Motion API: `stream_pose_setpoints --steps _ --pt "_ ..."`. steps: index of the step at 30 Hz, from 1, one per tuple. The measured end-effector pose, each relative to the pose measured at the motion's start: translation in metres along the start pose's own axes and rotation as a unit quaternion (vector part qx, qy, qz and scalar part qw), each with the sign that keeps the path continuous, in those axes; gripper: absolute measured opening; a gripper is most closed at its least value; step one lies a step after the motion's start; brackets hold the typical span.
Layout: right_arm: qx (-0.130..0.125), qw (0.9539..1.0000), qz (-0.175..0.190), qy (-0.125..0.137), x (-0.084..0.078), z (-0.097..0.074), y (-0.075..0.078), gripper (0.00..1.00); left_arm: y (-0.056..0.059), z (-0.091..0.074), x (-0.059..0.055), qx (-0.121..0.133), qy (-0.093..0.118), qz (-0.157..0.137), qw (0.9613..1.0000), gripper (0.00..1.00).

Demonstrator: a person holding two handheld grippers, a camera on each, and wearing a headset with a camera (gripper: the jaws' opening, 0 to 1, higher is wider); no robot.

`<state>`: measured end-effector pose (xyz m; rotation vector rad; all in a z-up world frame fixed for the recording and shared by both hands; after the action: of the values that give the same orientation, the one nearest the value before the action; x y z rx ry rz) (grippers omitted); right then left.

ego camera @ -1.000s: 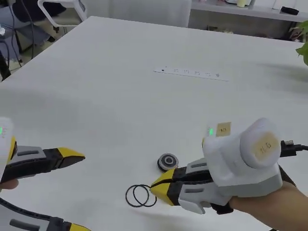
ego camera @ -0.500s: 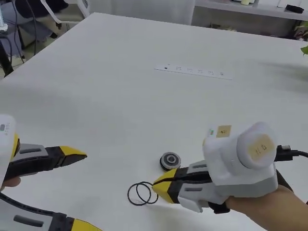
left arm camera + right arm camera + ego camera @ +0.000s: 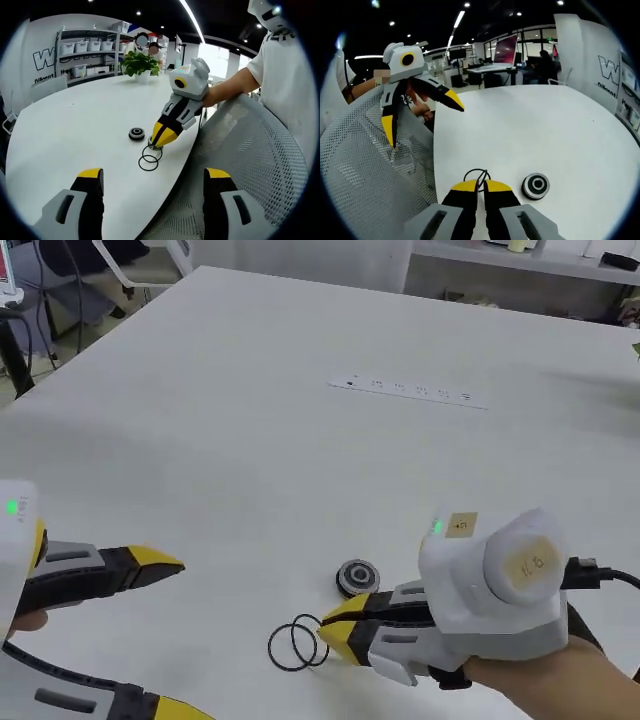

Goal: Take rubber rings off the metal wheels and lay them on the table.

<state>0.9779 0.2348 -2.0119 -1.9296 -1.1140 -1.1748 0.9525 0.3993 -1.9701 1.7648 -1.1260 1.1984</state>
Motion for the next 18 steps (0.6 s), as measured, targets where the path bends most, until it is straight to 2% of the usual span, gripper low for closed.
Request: stream_pose_setpoints --steps 4,10,18 --pt "-0.005 0.9999 -0.008 -0.005 -0.0031 0.0007 0.0025 0.01 0.0004 0.0006 -0.0002 -0.002 -0.001 -0.001 1.0 0.8" --pt "-0.006 0.9999 -0.009 -0.009 -0.0055 0.0008 0.0045 0.08 0.0004 0.0007 -0.0001 -0.001 -0.001 0.0 1.0 0.79" --pt "0.008 0.9997 -0.016 -0.015 -0.0089 0.0033 0.0003 0.18 -0.0009 0.0003 -0.0003 0.003 -0.001 0.001 1.0 0.78"
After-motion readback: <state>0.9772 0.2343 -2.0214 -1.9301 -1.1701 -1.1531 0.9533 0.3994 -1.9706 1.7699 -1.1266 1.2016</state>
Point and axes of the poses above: the centre of the closed fingertips' face, and the gripper's own axes: z roughly forward along the fingers, y roughly to its right, x roughly out of its top, the point moved 6 cm from there along -z, roughly backward along the fingers, and after that the axes turned 13 degrees about y, right-handed, at the moved point
